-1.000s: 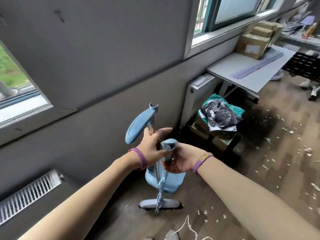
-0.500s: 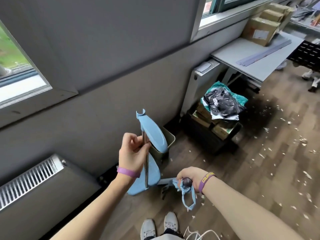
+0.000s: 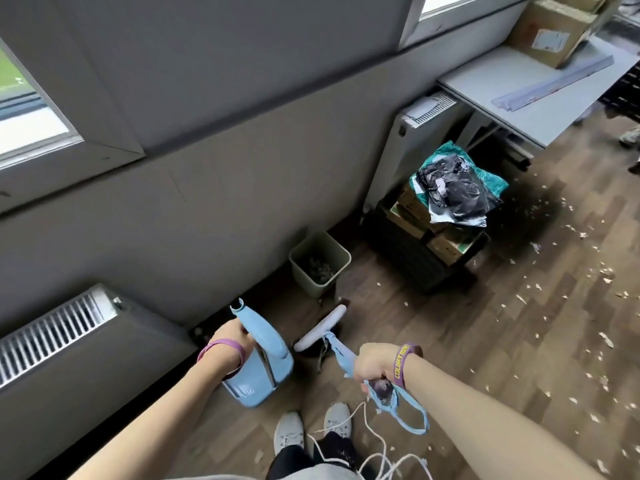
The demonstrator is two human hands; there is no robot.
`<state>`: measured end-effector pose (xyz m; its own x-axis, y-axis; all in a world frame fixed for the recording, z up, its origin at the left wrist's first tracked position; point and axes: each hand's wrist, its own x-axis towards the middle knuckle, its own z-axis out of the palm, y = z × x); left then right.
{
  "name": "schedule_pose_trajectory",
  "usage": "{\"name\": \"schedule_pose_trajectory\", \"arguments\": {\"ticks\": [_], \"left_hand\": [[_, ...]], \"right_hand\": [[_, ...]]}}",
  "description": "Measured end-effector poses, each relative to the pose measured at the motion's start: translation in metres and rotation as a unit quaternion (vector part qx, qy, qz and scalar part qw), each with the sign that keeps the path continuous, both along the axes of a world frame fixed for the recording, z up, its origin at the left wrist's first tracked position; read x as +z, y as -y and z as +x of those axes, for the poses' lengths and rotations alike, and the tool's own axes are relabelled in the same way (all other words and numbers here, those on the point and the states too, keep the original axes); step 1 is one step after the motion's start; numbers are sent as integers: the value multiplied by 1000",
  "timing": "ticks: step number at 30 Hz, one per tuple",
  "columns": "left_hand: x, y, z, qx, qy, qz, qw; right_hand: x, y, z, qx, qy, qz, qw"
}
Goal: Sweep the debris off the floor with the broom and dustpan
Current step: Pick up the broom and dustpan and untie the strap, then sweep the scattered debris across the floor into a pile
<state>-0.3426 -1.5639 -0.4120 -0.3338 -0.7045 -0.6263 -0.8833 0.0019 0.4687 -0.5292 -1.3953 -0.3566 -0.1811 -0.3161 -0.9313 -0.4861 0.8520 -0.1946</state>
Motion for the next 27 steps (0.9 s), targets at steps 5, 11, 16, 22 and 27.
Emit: {"name": "schedule_pose_trajectory", "arguments": {"ticks": [5, 11, 16, 22, 27], "left_hand": [[-5, -21, 14, 212, -93, 180, 956], [-12, -23, 38, 381, -192, 268, 864], [-23, -9, 56, 471, -177, 331, 798], [-40, -11, 76, 457, -163, 340, 806], [-38, -23, 74, 441, -121, 264, 849]], "right_hand": [[22, 24, -6, 210, -41, 34, 976], [8, 35, -25, 191, -48, 42, 980], [-8, 29, -20, 287, -70, 73, 953], [-33, 20, -15, 328, -248, 55, 910], [-44, 15, -15, 326, -303, 26, 895]]}}
